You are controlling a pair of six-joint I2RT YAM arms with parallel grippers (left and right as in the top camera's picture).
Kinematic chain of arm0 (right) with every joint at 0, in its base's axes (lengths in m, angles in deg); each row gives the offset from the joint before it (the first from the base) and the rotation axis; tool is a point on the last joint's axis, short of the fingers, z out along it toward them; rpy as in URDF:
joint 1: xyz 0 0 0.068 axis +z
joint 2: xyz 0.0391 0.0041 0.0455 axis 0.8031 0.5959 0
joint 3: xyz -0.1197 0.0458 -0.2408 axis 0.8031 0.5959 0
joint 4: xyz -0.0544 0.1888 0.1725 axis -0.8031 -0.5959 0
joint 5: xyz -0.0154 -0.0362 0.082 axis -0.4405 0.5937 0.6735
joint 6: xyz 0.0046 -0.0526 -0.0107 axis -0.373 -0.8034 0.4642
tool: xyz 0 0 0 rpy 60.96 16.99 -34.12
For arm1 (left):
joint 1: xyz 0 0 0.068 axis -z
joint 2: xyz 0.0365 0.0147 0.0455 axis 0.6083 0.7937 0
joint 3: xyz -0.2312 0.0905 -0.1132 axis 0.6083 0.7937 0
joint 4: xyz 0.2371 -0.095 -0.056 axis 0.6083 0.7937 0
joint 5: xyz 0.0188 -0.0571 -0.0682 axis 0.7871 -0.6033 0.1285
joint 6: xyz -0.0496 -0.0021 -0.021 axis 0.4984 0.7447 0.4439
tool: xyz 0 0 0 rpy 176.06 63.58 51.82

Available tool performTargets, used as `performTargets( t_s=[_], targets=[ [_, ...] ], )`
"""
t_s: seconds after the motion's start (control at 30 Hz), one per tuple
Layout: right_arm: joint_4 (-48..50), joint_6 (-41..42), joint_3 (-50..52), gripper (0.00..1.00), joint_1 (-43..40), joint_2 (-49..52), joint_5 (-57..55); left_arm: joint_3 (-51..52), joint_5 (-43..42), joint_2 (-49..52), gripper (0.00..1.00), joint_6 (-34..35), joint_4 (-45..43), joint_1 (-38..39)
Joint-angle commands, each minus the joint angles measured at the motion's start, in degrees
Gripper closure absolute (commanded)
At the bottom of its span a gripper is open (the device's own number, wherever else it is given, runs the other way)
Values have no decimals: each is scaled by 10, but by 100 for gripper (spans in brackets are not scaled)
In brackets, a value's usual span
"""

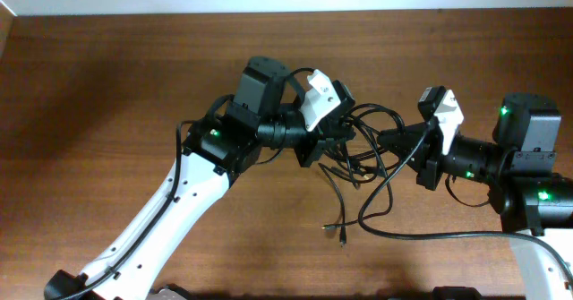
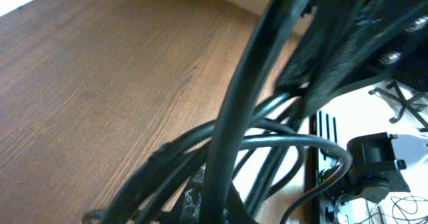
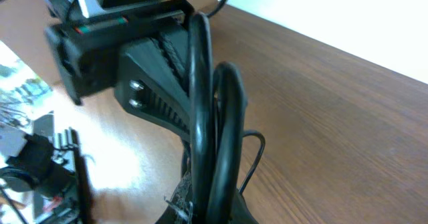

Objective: Untangle cables

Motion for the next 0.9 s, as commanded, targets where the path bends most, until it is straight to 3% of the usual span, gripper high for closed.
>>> performTargets(
  t_s=[0.0, 0.47, 0.63, 0.77, 0.87],
  targets=[
    [8, 26, -8, 96, -2, -1, 43, -9, 11, -14, 100, -16, 5, 2],
    [1, 25, -8, 96, -2, -1, 62, -9, 87, -14, 100, -15, 5, 2],
    [-9, 25, -8, 96, -2, -1, 62, -9, 102, -14, 86, -15, 5, 2],
    [-8, 25, -8, 96, -2, -1, 59, -9, 103, -14, 60, -15, 5, 2],
    [-8, 25, -8, 96, -2, -1, 59, -9, 103, -14, 55, -15, 5, 2]
  ],
)
